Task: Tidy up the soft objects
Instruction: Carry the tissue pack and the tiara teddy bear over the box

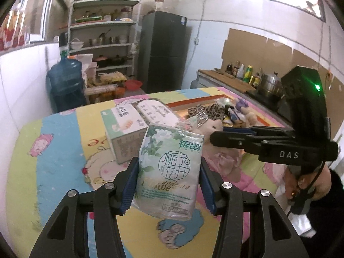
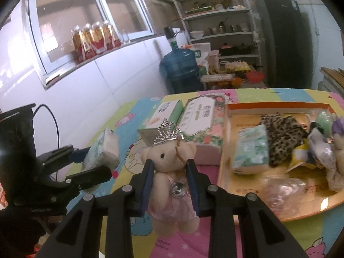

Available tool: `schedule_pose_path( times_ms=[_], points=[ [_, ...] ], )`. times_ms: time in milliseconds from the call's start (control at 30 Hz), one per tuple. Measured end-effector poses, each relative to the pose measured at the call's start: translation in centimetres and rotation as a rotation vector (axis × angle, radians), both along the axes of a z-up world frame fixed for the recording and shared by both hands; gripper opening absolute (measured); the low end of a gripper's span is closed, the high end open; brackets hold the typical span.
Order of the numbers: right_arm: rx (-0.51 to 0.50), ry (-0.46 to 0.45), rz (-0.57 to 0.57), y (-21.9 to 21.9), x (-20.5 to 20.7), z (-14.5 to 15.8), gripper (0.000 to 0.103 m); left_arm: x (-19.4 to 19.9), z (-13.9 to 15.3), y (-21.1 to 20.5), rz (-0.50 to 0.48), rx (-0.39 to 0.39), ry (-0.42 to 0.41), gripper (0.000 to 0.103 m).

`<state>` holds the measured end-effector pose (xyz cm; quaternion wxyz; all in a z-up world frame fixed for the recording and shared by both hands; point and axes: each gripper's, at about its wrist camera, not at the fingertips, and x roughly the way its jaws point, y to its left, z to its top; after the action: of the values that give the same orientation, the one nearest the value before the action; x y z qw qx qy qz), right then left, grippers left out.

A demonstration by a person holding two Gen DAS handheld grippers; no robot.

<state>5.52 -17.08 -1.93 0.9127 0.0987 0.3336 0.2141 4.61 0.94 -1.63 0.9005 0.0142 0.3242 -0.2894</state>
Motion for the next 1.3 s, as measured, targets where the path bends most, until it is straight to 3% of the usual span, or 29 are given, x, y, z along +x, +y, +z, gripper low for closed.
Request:
schedule_pose_path(
  times_ms=[367,1300],
  points=[
    [0.032,-0.055,-0.095,-5.6,-1.1,1.5,0.031,0.0,0.8,-3.9,0.045,-0.014,-0.014,0.054],
    [0.106,-0.107,-0.27,-17.2,-2.1,1.4,0.031,1.8,1.5,-15.5,0.061,-0.024,-0.008,0.054]
  ],
)
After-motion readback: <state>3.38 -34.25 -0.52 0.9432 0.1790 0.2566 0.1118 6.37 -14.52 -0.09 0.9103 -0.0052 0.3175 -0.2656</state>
